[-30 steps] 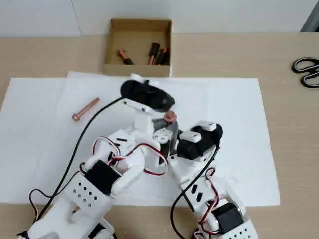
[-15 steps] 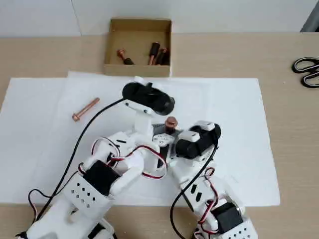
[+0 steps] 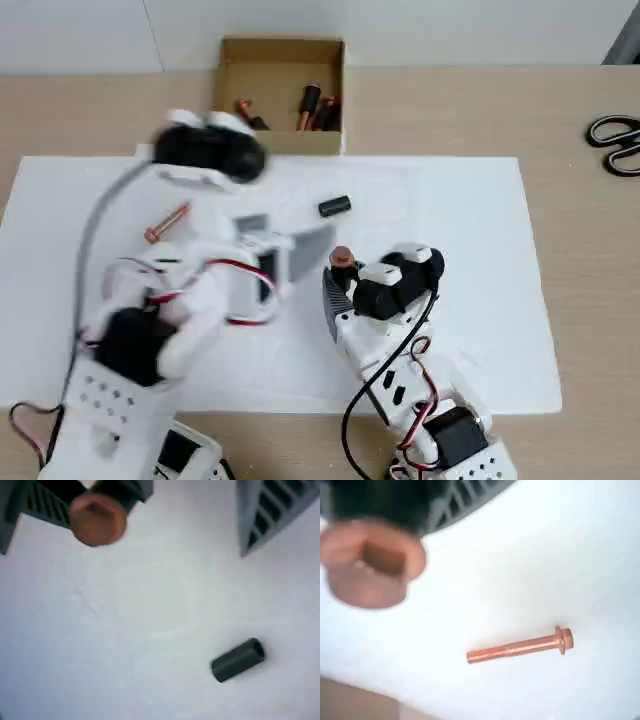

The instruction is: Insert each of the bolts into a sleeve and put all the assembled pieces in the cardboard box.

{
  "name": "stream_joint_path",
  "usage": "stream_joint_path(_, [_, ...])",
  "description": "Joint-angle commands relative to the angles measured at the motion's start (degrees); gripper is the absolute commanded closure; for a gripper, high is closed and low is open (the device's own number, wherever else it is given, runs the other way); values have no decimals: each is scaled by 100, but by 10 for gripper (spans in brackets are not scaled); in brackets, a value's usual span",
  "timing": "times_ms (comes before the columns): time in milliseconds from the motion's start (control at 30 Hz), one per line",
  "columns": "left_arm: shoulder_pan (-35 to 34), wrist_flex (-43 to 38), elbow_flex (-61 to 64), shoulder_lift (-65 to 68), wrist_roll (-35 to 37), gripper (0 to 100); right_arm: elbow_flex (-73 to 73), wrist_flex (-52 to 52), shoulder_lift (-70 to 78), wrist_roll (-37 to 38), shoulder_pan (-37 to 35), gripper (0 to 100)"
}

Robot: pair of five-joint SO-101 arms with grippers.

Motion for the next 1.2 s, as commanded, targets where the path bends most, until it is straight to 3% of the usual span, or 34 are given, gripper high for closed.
stream_joint_path(0, [-853, 264, -356, -70, -299, 723, -79, -101, -48, -18, 171, 995])
stream_joint_path(167, [-1776, 501, -251, -70, -1486, 724, -360, -84, 251, 334, 945, 995])
stream_joint_path(333, [-1925, 536, -251, -88, -1512, 724, -1952, 66, 1833, 396, 1279, 995])
stream_joint_path(567, [-1916, 536, -251, -88, -1512, 724, -4967, -66, 5560, 396, 1288, 995])
stream_joint_path(933, [-1934, 782, -251, -97, -1538, 724, -8791, -2905, 10703, 387, 1262, 995])
stream_joint_path(1167, [-1934, 747, -145, -88, -1538, 724, -10796, -4127, 13297, 352, 1244, 995])
